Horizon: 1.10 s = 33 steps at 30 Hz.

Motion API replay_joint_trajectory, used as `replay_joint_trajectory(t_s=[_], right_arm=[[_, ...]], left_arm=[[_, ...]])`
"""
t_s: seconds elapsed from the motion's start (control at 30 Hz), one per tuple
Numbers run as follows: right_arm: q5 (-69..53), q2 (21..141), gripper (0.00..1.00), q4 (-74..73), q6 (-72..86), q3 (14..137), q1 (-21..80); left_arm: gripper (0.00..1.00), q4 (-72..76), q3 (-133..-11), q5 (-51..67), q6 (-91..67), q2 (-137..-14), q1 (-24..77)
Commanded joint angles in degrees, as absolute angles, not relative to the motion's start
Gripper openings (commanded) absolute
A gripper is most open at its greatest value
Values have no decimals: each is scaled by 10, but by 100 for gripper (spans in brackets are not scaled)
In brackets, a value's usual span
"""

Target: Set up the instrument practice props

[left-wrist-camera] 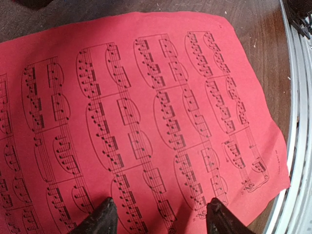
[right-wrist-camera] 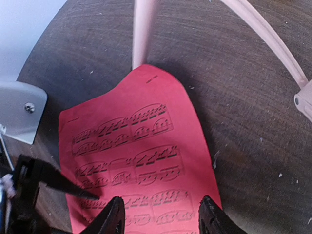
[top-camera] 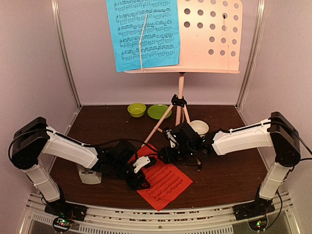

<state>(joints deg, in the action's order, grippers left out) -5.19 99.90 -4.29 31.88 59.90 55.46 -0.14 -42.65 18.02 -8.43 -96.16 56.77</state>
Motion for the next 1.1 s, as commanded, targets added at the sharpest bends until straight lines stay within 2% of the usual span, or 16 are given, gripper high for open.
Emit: replay_joint_trajectory(t_s=[0.0,0.17,0.5,0.7,0.9,1.07], right_arm=[[-43,1035,52,-19,307,627,541],[-51,1085,54,-26,292,678,534],[-72,1146,73,-5,271,731,517],[-103,1168,79,17,233,749,510],[-146,1172,76,28,215,751,506],[-148,1126,73,30,215,713,512]], left_arm=[[64,-22,-405,195,-57,-971,570],[64,-20,-406,195,-43,-969,565],[64,-37,-417,204,-26,-965,563],[64,-45,-423,203,-21,-956,563],[63,-52,-426,198,-19,-950,563],[65,-43,-419,169,-34,-907,563]])
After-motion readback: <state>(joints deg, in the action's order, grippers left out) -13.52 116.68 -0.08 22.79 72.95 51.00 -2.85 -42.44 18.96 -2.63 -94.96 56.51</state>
